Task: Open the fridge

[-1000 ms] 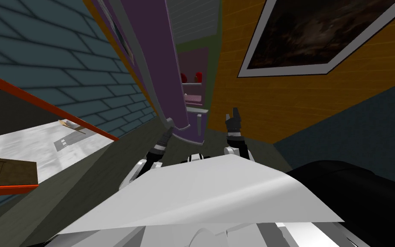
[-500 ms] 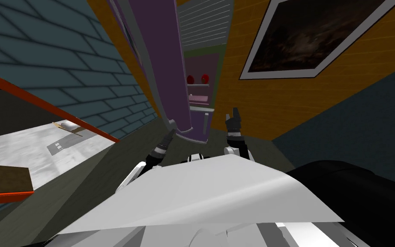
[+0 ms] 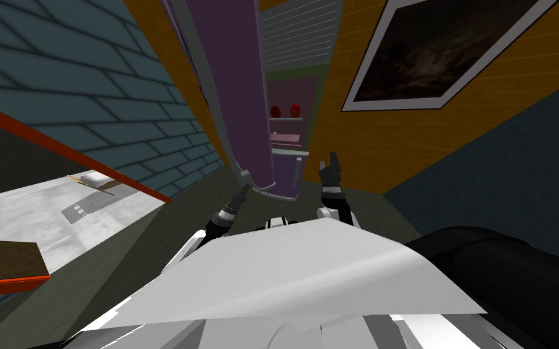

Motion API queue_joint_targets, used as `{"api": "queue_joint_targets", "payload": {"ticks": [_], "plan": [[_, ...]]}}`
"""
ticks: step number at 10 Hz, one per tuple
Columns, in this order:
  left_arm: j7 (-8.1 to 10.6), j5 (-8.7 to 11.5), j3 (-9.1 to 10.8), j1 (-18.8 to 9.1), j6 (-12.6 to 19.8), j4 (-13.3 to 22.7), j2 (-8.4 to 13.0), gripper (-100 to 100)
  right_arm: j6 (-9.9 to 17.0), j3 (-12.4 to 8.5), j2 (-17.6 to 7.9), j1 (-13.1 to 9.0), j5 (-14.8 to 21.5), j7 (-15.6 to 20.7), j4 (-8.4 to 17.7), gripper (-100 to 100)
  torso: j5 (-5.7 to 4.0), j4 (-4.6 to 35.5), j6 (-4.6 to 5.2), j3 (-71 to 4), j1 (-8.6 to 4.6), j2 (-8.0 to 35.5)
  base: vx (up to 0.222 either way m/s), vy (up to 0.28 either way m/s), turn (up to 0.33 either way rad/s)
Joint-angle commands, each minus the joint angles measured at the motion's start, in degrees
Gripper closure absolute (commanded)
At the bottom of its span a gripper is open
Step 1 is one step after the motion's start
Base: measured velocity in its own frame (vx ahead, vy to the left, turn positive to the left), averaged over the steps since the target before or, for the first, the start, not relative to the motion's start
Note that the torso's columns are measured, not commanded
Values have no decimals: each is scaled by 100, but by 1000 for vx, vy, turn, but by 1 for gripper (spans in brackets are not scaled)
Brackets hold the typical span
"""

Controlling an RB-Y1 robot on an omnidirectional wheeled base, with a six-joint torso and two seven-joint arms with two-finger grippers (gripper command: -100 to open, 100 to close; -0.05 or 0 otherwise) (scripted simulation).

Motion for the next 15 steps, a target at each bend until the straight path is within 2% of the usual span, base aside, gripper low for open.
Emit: {"api": "queue_joint_targets", "payload": {"ticks": [1,3,4,5,6,9,10,12,15], "plan": [[46,24,14,-30,-91,-106,83,100,0,0,-1,0,0,0,0,0,0,-5,4,-21,11,-31,-18,234,-42],[126,22,-118,62,-255,-221,279,100,0,0,-1,0,0,0,0,0,-3,-3,4,-16,0,-15,-72,286,-108],[126,22,-118,62,-255,-221,279,100,0,-1,-1,0,0,0,0,0,2,-1,2,4,4,13,-57,278,-49],[115,-7,-187,104,-221,-147,288,100,0,-1,-1,0,0,0,0,0,-3,1,0,9,-19,20,-31,121,0],[149,-22,-248,129,-326,-189,384,100,0,1,1,0,0,0,0,0,-12,-21,5,18,-81,18,43,183,-71],[209,-47,-353,171,-515,-262,564,100,0,-1,-1,1,0,0,0,0,15,-22,-1,13,14,10,7,291,-90],[209,-47,-353,171,-515,-262,564,100,0,-1,-1,0,0,0,0,0,12,-23,2,5,11,0,20,232,-48],[269,-72,-459,214,-704,-335,745,100,0,0,0,1,0,0,0,0,-7,-25,14,-18,-45,-29,26,254,-103],[299,-85,-512,235,-799,-372,835,100,0,-1,0,1,0,0,0,0,-3,-20,14,-27,-29,-34,21,259,-52]]}}
